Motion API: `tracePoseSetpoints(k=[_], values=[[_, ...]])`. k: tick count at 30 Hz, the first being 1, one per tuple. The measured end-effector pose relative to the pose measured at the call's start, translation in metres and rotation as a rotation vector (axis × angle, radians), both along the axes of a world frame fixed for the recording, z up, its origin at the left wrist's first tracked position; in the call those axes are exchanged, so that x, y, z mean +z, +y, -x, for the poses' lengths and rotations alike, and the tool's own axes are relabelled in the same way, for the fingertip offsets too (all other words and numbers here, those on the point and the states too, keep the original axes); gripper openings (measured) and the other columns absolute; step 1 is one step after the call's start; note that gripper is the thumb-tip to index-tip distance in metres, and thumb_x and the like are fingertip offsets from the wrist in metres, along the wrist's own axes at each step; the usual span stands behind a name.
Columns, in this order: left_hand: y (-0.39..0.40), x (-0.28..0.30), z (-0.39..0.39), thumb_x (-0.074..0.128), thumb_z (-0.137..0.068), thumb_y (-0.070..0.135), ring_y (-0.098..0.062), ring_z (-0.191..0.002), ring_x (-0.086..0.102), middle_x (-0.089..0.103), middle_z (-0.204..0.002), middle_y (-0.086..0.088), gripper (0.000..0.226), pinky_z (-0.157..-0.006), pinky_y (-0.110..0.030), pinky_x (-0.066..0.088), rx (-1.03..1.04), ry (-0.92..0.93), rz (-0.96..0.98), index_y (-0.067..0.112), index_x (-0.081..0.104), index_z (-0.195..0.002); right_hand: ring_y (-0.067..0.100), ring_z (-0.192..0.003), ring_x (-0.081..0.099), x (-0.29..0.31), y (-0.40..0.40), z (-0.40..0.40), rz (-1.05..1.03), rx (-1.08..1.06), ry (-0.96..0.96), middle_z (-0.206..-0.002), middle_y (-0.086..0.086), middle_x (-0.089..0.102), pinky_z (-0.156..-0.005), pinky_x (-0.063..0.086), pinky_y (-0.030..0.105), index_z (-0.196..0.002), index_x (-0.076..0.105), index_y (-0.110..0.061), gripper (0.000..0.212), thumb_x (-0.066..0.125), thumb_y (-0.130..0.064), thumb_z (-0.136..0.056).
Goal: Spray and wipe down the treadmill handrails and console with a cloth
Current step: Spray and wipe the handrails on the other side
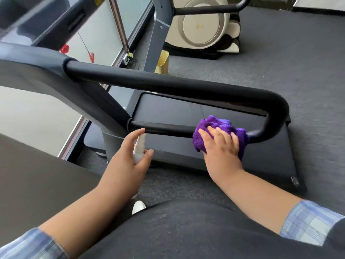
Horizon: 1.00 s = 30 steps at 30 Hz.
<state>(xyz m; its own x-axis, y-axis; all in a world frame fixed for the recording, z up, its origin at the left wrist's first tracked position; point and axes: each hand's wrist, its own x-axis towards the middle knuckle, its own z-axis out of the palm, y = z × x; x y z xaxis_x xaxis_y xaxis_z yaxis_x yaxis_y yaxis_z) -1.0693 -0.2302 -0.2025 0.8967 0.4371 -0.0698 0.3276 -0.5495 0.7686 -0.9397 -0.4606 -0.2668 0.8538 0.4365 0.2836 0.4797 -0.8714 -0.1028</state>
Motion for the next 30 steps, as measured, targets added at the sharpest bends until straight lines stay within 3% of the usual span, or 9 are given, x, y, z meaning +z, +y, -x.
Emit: tracePoseSetpoints(k=[5,10,14,17,20,22,24,27,30], values=[[0.023,-0.005,0.0,0.06,-0.091,0.05,0.014,-0.074,0.058,0.062,-0.079,0.025,0.05,-0.058,-0.024,0.041,0.008,0.035,-0.017,0.071,0.033,-0.127,0.031,-0.133,0.04,-0.008,0.033,0.006,-0.057,0.031,0.029,-0.141,0.011,0.053,-0.114,0.026,0.061,-0.142,0.053,-0.022,0.08,0.087,-0.013,-0.069],[0.048,-0.003,0.0,0.061,-0.093,0.047,0.029,-0.079,0.05,0.053,-0.095,0.052,0.052,-0.061,-0.014,0.036,-0.032,0.048,-0.011,0.075,0.028,-0.122,0.03,-0.137,0.031,-0.015,0.064,0.013,-0.061,0.006,0.043,-0.146,0.012,0.05,-0.116,0.014,0.056,-0.144,0.051,-0.021,0.079,0.085,-0.014,-0.073],[0.069,-0.003,0.002,0.061,-0.092,0.048,0.005,-0.076,0.062,0.06,-0.096,0.037,0.052,-0.058,-0.022,0.044,-0.054,0.058,-0.007,0.076,0.029,-0.122,0.029,-0.135,0.031,-0.017,0.093,0.016,-0.055,0.016,0.045,-0.145,0.012,0.052,-0.115,0.011,0.053,-0.143,0.053,-0.019,0.081,0.086,-0.012,-0.07],[0.086,-0.003,0.005,0.06,-0.09,0.051,0.002,-0.077,0.063,0.065,-0.086,0.024,0.052,-0.056,-0.02,0.047,-0.07,0.053,-0.026,0.078,0.028,-0.12,0.028,-0.136,0.034,-0.017,0.12,0.022,-0.024,0.045,0.098,-0.147,0.01,0.051,-0.115,0.006,0.05,-0.145,0.052,-0.02,0.081,0.084,-0.008,-0.072],[0.102,-0.002,0.004,0.059,-0.091,0.051,0.007,-0.076,0.061,0.055,-0.089,0.035,0.051,-0.057,-0.02,0.047,-0.112,0.07,-0.051,0.077,0.028,-0.122,0.028,-0.142,0.035,-0.01,0.14,0.029,-0.032,0.112,0.208,-0.153,0.006,0.044,-0.118,-0.003,0.045,-0.15,0.044,-0.023,0.073,0.073,-0.011,-0.085],[0.109,-0.002,0.0,0.058,-0.092,0.051,0.0,-0.063,0.063,0.051,-0.096,0.038,0.049,-0.056,-0.028,0.052,-0.15,0.102,-0.045,0.073,0.029,-0.126,0.025,-0.141,0.036,-0.002,0.144,0.03,-0.1,0.149,0.272,-0.152,0.002,0.046,-0.12,0.0,0.042,-0.15,0.044,-0.025,0.067,0.071,-0.016,-0.089],[0.113,-0.006,-0.008,0.057,-0.093,0.05,-0.004,-0.07,0.063,0.055,-0.105,0.03,0.051,-0.064,-0.035,0.055,-0.179,0.112,-0.064,0.068,0.028,-0.131,0.022,-0.137,0.04,0.012,0.142,0.031,-0.17,0.207,0.358,-0.148,-0.002,0.05,-0.12,0.009,0.039,-0.148,0.046,-0.026,0.067,0.073,-0.019,-0.087],[0.114,-0.015,-0.025,0.057,-0.095,0.047,-0.007,-0.091,0.061,0.051,-0.117,0.021,0.053,-0.075,-0.031,0.046,-0.22,0.097,-0.111,0.063,0.026,-0.135,0.018,-0.134,0.044,0.029,0.136,0.044,-0.236,0.271,0.5,-0.144,-0.004,0.054,-0.117,0.022,0.033,-0.148,0.047,-0.024,0.065,0.073,-0.018,-0.088],[0.109,-0.023,-0.043,0.058,-0.096,0.045,-0.004,-0.078,0.056,0.06,-0.118,0.01,0.055,-0.067,-0.028,0.043,-0.267,0.103,-0.171,0.059,0.024,-0.137,0.013,-0.132,0.043,0.04,0.126,0.063,-0.356,0.186,0.562,-0.143,-0.005,0.054,-0.116,0.03,0.031,-0.148,0.046,-0.025,0.061,0.07,-0.02,-0.092]])
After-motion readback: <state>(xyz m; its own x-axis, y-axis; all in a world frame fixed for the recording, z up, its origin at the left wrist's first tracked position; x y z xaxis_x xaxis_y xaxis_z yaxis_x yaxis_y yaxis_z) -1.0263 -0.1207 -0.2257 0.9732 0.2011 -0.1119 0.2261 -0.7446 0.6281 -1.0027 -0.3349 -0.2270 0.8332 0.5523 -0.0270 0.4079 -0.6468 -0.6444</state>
